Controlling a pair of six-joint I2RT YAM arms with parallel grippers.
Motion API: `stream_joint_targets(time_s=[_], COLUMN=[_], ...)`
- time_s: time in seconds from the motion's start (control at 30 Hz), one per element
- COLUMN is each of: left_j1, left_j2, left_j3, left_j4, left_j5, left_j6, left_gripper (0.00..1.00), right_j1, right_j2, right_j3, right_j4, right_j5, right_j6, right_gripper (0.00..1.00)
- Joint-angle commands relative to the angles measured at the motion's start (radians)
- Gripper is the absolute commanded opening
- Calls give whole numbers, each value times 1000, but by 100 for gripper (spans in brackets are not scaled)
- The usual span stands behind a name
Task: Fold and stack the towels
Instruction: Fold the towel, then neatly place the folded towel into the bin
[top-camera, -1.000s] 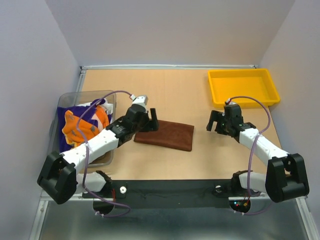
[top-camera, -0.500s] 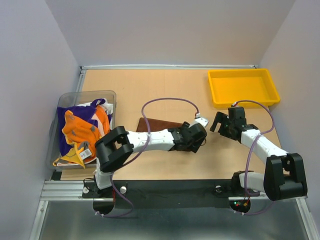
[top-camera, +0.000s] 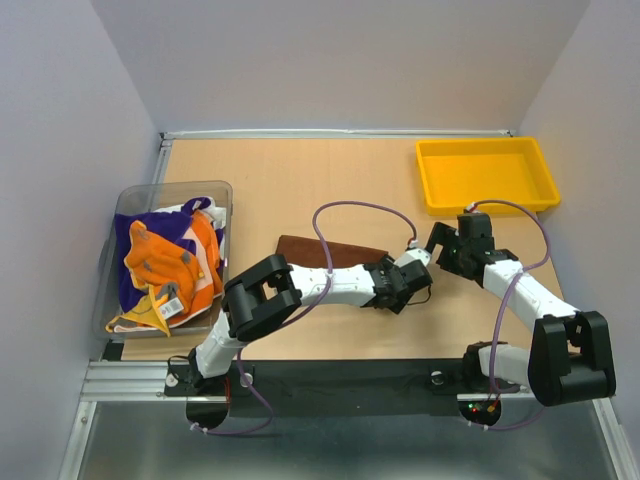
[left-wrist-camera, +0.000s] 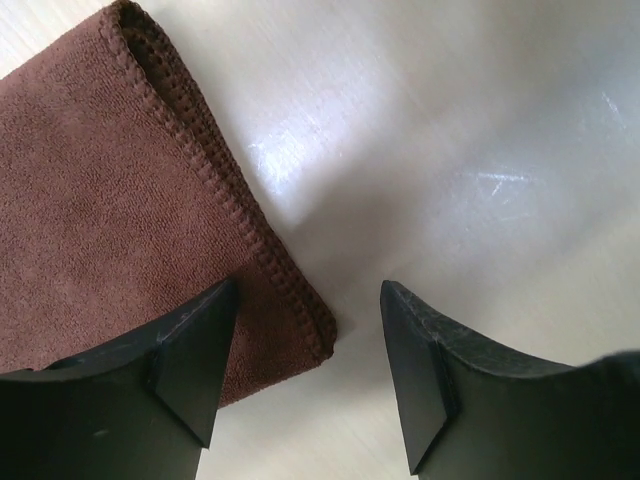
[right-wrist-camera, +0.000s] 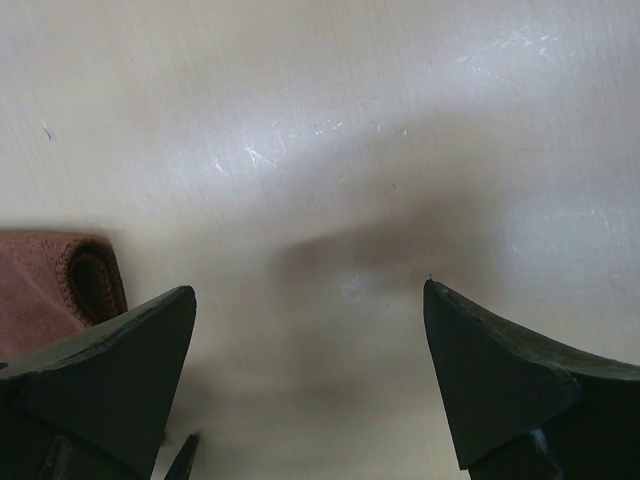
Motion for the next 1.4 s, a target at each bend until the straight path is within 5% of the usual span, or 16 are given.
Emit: stream_joint_targets(time_s=[0.0, 0.2, 0.53, 0.87, 1.03, 1.37], left_j1=[-3, -3, 34, 77, 80, 81], left_j2=[31, 48, -12, -212, -219, -233], left_j3=[28, 5, -74, -174, -173, -174], left_j4=[-78, -86, -9, 134, 140, 154], left_j5=[-69, -77, -38, 62, 82, 85], left_j6=[-39, -65, -82, -78, -78, -81], left_gripper=[70, 61, 2, 0, 0, 0], right_j1=[-10, -10, -10, -8, 0, 128], right_j2=[-23, -36, -62, -10, 24, 228], right_j3=[-11, -20, -83, -212, -280, -263], right_j4=[22, 35, 141, 460, 649, 750], right_j5=[-22, -82, -264, -511, -531, -473], right_j6=[5, 14, 85, 341, 495, 637], right_gripper=[100, 100, 100, 100, 100, 100])
